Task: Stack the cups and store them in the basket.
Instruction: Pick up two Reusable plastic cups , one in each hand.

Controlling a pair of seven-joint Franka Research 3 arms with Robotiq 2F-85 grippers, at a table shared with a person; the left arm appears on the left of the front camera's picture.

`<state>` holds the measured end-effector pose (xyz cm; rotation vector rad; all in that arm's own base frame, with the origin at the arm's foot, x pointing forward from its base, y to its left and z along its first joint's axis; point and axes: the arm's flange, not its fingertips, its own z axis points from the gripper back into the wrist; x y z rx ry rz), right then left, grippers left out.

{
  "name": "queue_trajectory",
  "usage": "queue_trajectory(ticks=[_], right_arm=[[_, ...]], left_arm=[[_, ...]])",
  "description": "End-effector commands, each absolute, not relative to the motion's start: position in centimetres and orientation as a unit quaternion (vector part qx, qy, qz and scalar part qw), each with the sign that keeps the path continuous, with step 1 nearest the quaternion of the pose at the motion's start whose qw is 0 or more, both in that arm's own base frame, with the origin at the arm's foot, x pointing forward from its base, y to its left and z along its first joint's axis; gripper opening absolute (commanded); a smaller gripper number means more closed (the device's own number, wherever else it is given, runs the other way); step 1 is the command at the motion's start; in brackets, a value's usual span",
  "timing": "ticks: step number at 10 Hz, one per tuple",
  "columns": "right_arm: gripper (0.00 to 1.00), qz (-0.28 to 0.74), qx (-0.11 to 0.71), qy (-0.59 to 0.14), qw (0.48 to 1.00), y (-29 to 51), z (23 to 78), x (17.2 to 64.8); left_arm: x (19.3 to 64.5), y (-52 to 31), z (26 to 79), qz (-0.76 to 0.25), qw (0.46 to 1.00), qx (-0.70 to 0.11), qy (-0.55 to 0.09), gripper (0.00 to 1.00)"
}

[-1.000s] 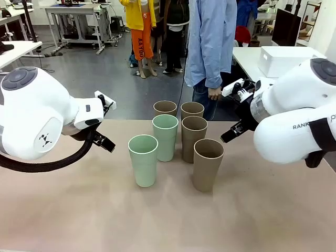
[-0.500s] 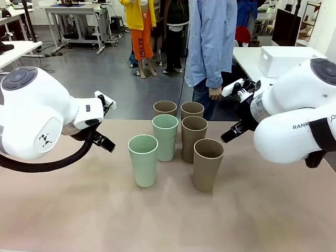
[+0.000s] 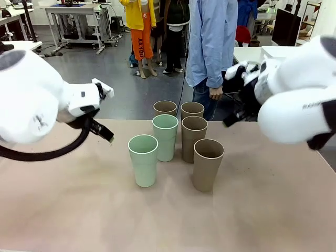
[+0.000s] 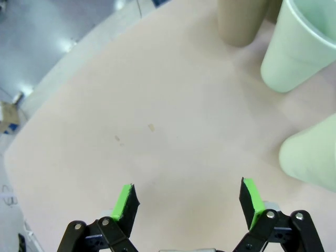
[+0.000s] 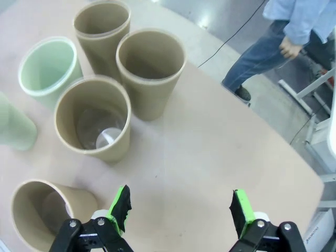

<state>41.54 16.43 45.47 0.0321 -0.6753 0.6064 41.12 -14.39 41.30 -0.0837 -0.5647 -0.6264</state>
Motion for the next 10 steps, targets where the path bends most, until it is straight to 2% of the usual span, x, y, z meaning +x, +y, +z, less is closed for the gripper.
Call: queue_trajectory(ticks=[1,3,5,10], right_arm=[[1.0,0.279,0.036,-0.325,0.903,14.7,50.8,42.3],[1.0,0.297,0.077,-0.327,0.894,11.0,54.8,42.1],[1.0,0.336,0.108,-0.339,0.872,6.5,56.7,41.3],[1.0,0.411,0.208,-0.375,0.805,-5.8,55.3,39.8]], left_arm=[[41.6,-11.0,47.0,-0.337,0.902,-0.077,-0.257,1.0],[41.5,-7.2,50.7,-0.376,0.883,-0.121,-0.253,1.0],[41.1,-2.8,51.9,-0.43,0.85,-0.168,-0.254,1.0],[38.3,7.7,50.0,-0.518,0.749,-0.253,-0.326,1.0]])
